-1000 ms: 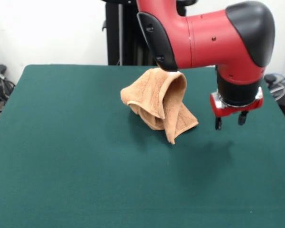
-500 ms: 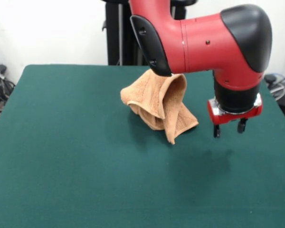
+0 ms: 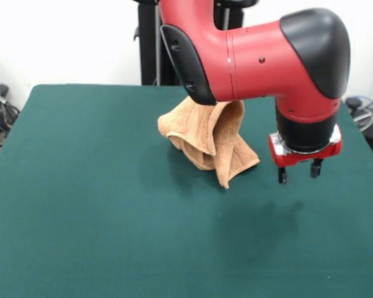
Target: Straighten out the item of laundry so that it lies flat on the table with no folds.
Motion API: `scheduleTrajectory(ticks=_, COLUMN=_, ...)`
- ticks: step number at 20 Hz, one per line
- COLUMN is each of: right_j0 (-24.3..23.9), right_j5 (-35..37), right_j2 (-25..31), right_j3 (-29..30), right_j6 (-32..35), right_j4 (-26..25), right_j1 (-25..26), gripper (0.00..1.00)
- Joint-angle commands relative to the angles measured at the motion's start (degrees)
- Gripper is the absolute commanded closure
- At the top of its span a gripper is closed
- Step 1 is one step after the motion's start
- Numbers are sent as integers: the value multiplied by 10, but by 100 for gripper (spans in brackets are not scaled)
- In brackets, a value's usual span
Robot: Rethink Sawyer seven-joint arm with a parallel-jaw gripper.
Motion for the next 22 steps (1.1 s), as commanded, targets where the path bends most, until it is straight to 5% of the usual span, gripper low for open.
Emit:
scheduleTrajectory(ticks=1, right_j0=-11, right_j5=65, right_j2=54, right_j3=-7, right_j6=-40, right_j4=-5, right_j1=6, gripper=0)
scheduleTrajectory(ticks=22, right_j0=-46, right_j5=149, right_j2=72, right_j3=-61, right_j6=-79, right_j4=-12, right_j1=24, gripper=0)
